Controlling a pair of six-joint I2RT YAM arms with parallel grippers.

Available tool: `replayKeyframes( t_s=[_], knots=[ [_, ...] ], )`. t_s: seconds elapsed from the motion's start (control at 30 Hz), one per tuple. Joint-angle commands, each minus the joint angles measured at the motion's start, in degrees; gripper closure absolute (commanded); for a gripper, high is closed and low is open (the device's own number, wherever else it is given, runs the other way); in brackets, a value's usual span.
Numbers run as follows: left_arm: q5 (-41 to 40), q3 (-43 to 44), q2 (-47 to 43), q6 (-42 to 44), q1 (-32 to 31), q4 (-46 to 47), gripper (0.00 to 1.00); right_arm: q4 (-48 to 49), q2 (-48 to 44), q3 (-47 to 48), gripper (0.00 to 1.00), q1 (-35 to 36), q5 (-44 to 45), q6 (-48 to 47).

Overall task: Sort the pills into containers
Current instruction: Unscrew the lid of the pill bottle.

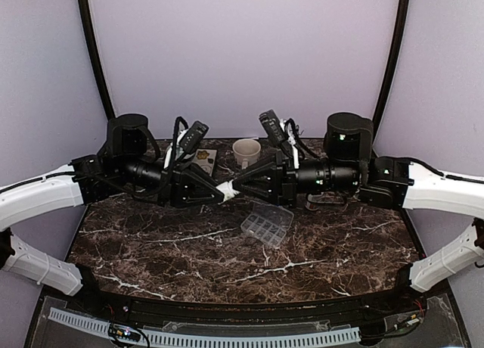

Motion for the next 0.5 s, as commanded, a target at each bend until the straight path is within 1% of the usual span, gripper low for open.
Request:
replayKeyframes(
  t_s=[0.0,0.07,0.13,0.17,0.3,0.37,0.47],
  knots=[
    [8.0,2.4,0.2,-4.8,0.1,4.8,1.00,-2.1,0.2,0.0,1.00,1.8,0.7,-6.7],
    [8.4,2.4,0.4,-5.2,0.0,5.0,1.00,-3.1,0.8,0.7,0.98,2.6,1.7,-7.5],
    [8.3,2.5,0.4,-5.0,0.1,4.8,1.00,-3.5,1.0,1.0,0.91,3.1,2.7,-7.7],
    [7.9,2.5,0.3,-4.6,0.0,4.5,1.00,-3.2,0.9,0.9,0.88,3.1,3.1,-7.5],
    [5.6,2.4,0.0,-2.2,0.1,2.3,1.00,-0.5,-0.5,-0.2,0.60,3.1,5.3,-5.3],
    [3.8,2.2,-0.2,-0.6,0.1,0.8,1.00,0.7,-1.3,-0.4,0.52,3.0,5.9,-4.0],
    [1.5,1.9,-0.5,1.3,0.1,-0.5,1.00,2.1,-1.9,-0.4,0.44,2.5,6.1,-1.3]
  ],
)
